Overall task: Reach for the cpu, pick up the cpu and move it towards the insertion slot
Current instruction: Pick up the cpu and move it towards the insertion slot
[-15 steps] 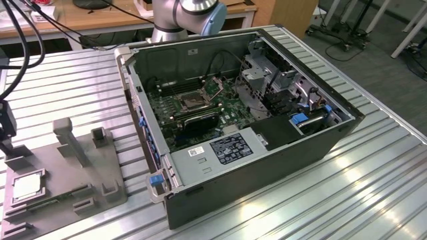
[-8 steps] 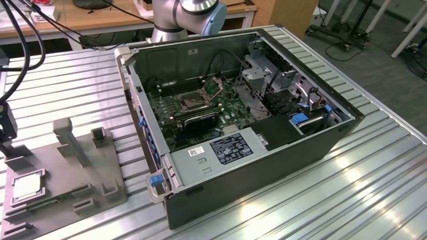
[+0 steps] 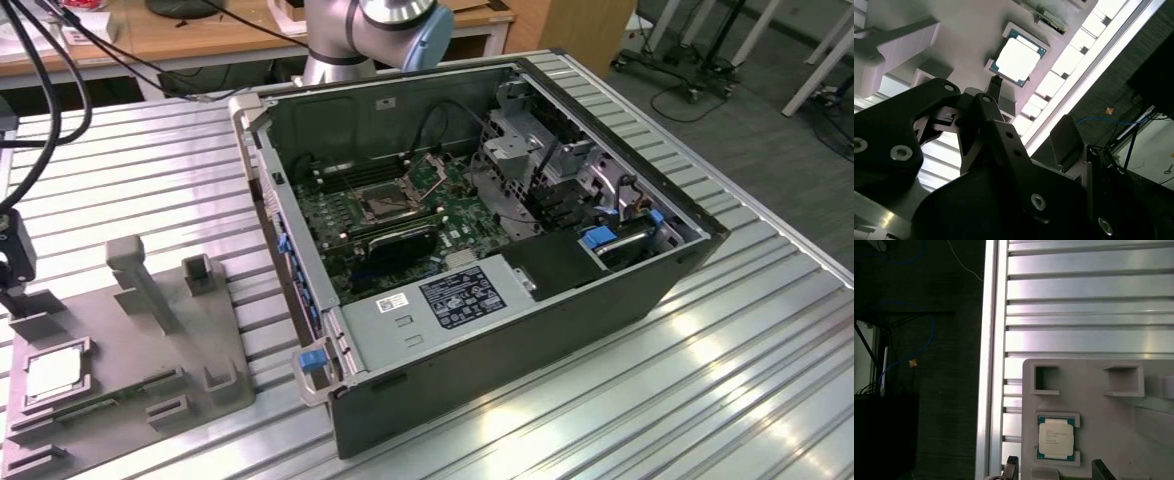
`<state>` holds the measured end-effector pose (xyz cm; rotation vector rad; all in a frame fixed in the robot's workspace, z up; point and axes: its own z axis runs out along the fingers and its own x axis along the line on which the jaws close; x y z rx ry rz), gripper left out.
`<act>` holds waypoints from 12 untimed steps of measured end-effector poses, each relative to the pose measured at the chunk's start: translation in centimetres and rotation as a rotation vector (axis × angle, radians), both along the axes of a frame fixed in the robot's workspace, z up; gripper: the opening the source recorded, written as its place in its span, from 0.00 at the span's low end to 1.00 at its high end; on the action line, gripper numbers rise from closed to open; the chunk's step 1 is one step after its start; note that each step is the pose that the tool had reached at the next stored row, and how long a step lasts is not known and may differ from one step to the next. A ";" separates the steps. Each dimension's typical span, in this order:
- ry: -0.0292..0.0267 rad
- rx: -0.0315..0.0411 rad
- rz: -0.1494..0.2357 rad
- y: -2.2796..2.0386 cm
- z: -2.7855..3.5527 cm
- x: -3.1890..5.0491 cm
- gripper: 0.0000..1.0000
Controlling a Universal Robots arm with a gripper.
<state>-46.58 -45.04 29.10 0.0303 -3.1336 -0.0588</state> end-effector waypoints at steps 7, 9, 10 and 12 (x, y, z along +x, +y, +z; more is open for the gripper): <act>0.0000 0.0000 0.000 -0.09 -0.37 0.00 0.66; 0.0000 0.0000 0.000 -0.14 -0.50 0.01 0.66; -0.0002 0.0001 0.000 -0.16 -0.62 0.01 0.66; 0.0001 -0.0001 0.000 -0.24 -0.83 0.01 0.66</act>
